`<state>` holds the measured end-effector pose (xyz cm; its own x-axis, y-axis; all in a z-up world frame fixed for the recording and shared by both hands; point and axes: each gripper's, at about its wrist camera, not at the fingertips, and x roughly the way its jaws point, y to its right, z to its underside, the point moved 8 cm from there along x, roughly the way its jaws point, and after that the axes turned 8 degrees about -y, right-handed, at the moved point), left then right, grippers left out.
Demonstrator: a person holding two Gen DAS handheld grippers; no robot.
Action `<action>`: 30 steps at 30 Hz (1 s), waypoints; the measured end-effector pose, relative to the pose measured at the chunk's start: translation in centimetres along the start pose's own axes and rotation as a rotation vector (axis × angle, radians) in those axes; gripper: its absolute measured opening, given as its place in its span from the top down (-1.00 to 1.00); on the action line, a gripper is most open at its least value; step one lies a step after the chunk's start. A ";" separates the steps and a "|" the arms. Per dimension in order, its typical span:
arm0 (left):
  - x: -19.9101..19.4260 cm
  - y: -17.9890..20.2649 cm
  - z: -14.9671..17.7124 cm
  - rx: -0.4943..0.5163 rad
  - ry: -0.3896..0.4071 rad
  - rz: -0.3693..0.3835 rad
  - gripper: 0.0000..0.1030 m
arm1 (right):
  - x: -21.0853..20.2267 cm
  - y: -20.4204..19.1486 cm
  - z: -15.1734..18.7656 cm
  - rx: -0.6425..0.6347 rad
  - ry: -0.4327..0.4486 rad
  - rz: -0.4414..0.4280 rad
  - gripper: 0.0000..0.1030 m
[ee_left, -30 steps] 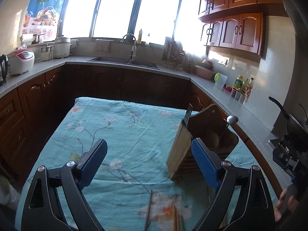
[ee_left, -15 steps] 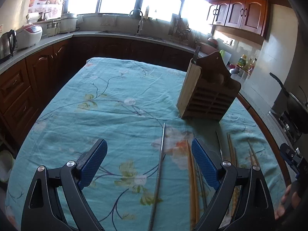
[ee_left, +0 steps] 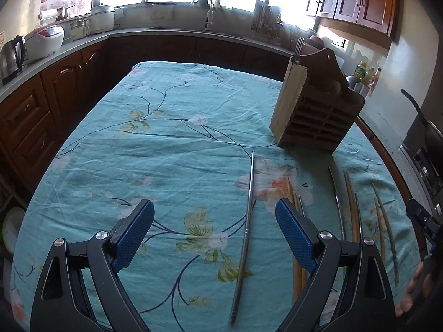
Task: Organize utensils
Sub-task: 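Move both tools back down toward the chopsticks on the cloth, then grasp a silver metal chopstick with the left tool while the right tool grasps another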
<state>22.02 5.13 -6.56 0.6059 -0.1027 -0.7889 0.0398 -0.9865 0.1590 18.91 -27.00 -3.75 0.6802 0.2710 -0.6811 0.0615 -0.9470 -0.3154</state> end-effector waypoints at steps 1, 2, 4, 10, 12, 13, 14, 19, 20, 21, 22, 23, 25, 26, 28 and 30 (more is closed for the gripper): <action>0.2 0.1 -0.1 0.005 -0.008 0.000 -0.77 | 0.2 0.0 -0.1 0.003 -0.003 -0.001 -0.86; 0.5 0.2 -0.3 0.011 -0.019 0.001 -0.77 | 0.4 0.0 -0.3 0.007 -0.006 -0.004 -0.86; 0.9 0.4 -0.6 0.019 -0.030 0.006 -0.77 | 0.7 -0.1 -0.6 0.013 -0.012 -0.009 -0.85; 2.5 1.5 -1.7 0.055 -0.063 0.010 -0.67 | 2.2 -1.2 -1.6 0.004 -0.036 -0.035 -0.54; 3.4 1.8 -2.1 0.072 -0.083 0.009 -0.56 | 3.1 -1.7 -1.9 0.000 -0.056 -0.042 -0.41; 3.7 1.9 -2.3 0.077 -0.089 0.006 -0.52 | 3.7 -2.1 -2.0 -0.005 -0.070 -0.044 -0.31; 4.1 2.1 -2.6 0.082 -0.096 0.005 -0.47 | 4.4 -2.4 -2.1 -0.011 -0.083 -0.046 -0.24; 6.1 2.6 -3.6 0.117 -0.132 0.007 -0.30 | 7.8 -3.8 -2.4 -0.028 -0.147 -0.055 -0.14; 6.5 2.8 -3.7 0.126 -0.143 0.008 -0.25 | 8.4 -4.0 -2.4 -0.031 -0.156 -0.051 -0.12; 7.0 3.0 -3.8 0.137 -0.157 0.009 -0.21 | 9.2 -4.2 -2.5 -0.041 -0.170 -0.039 -0.09; 7.4 3.1 -3.9 0.144 -0.165 0.009 -0.20 | 9.8 -4.3 -2.6 -0.044 -0.182 -0.032 0.01; 7.8 3.3 -4.0 0.153 -0.174 0.011 -0.19 | 10.5 -4.3 -2.7 -0.045 -0.195 -0.026 0.11; 8.7 3.5 -4.1 0.162 -0.193 0.021 -0.17 | 11.7 -4.3 -2.8 -0.056 -0.224 0.002 0.21; 9.2 3.5 -4.1 0.163 -0.208 0.023 -0.13 | 12.3 -4.3 -3.0 -0.063 -0.234 0.019 0.27; 10.4 3.8 -3.9 0.170 -0.244 0.026 0.03 | 13.3 -4.4 -3.0 -0.083 -0.264 0.058 0.35; 10.7 4.3 -3.8 0.208 -0.239 -0.005 0.08 | 14.6 -4.6 -2.4 -0.108 -0.310 0.088 0.46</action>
<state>31.74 0.31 -12.06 0.4017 -0.1003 -0.9103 -0.1361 -0.9895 0.0490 30.30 -19.11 -10.65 0.4329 0.2108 -0.8764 0.1002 -0.9775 -0.1856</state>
